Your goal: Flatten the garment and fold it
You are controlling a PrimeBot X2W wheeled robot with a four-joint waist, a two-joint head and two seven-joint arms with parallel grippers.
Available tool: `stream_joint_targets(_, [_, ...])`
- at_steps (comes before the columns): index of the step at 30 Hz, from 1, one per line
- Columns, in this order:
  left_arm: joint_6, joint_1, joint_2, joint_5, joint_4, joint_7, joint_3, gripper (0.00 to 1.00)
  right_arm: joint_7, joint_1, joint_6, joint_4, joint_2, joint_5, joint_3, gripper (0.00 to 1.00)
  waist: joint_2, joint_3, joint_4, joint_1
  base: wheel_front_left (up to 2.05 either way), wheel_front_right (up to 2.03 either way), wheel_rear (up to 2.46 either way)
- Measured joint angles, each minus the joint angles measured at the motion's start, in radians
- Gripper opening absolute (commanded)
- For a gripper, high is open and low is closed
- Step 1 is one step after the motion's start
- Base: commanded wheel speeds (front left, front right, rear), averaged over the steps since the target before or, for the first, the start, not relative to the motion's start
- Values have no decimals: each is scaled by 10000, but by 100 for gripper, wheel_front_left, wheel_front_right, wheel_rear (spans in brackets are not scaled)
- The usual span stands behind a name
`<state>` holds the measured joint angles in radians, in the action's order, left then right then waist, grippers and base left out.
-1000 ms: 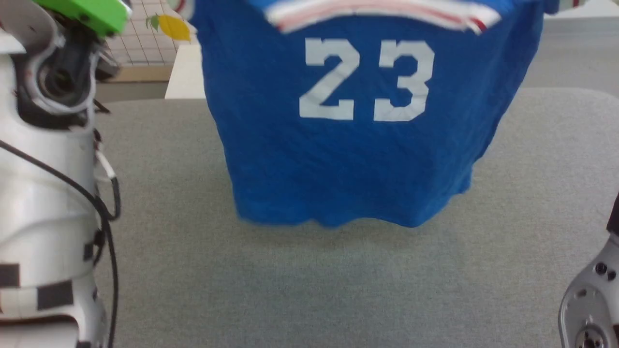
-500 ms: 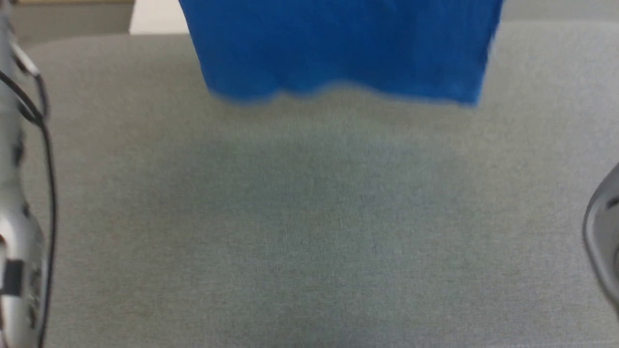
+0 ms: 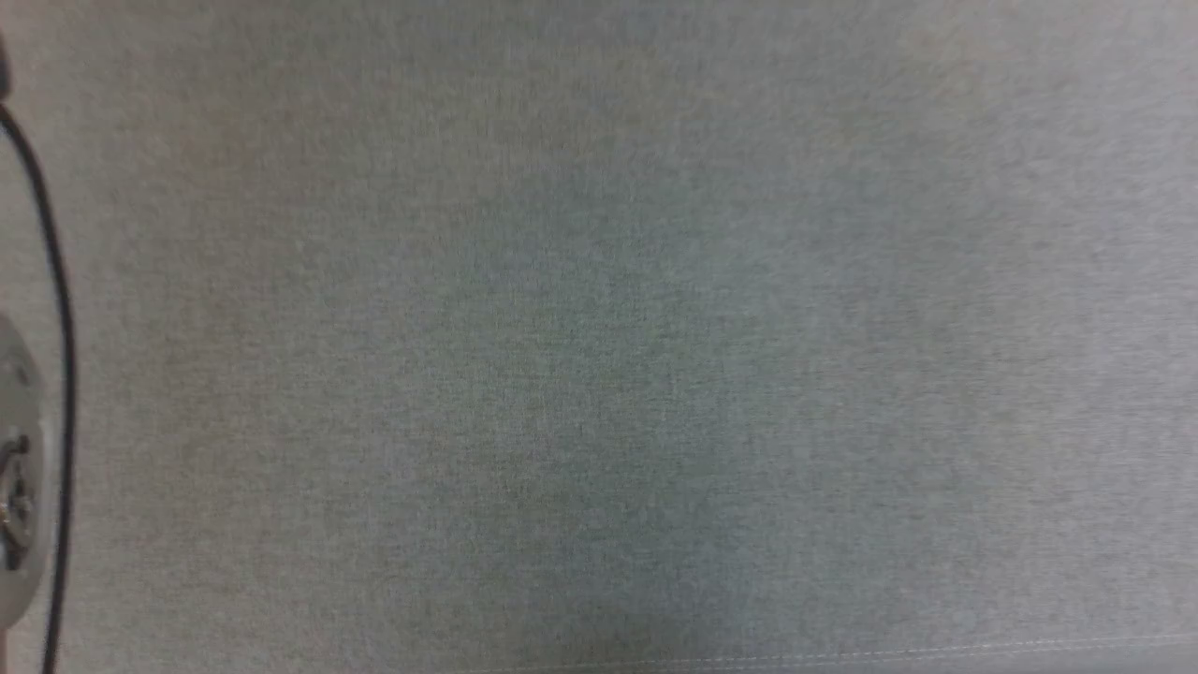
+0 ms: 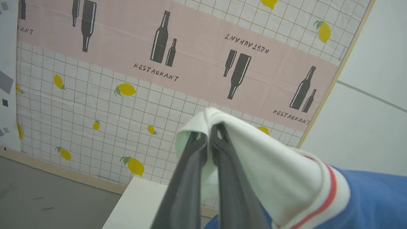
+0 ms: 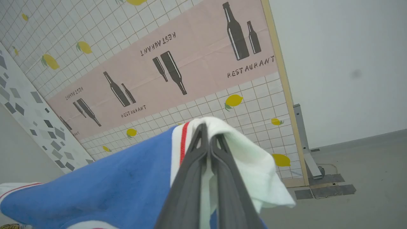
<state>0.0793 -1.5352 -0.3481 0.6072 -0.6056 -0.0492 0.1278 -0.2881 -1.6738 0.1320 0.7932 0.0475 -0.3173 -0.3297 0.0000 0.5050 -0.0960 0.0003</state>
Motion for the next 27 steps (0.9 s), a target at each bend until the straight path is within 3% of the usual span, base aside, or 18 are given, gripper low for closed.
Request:
stream_joint_targets(8, [-892, 1078, 357, 744, -686, 669, -276, 0, 111, 1374, 0, -351, 2, -1352, 1158, 0, 0, 535, 294, 0, 0, 0, 0])
stream_joint_targets(17, [-1576, 4657, 945, 1536, -495, 1062, -307, 0, -458, 6125, -2, -2863, 280, -2464, 1967, 0, 0, -518, 524, -2, 0, 0, 0])
stream_joint_targets(22, [-1390, 7498, 1235, 1898, 571, 1156, -447, 0, -754, 9234, 0, -4460, 336, -2940, 1778, 0, 0, -1474, 644, -4, 0, 0, 0])
stream_joint_targets(27, [-671, 10704, 1618, 2155, 2376, 616, -270, 0, -1108, 12066, -2, -5939, 343, -2838, 930, 0, 0, -2514, 759, -4, 0, 0, 0])
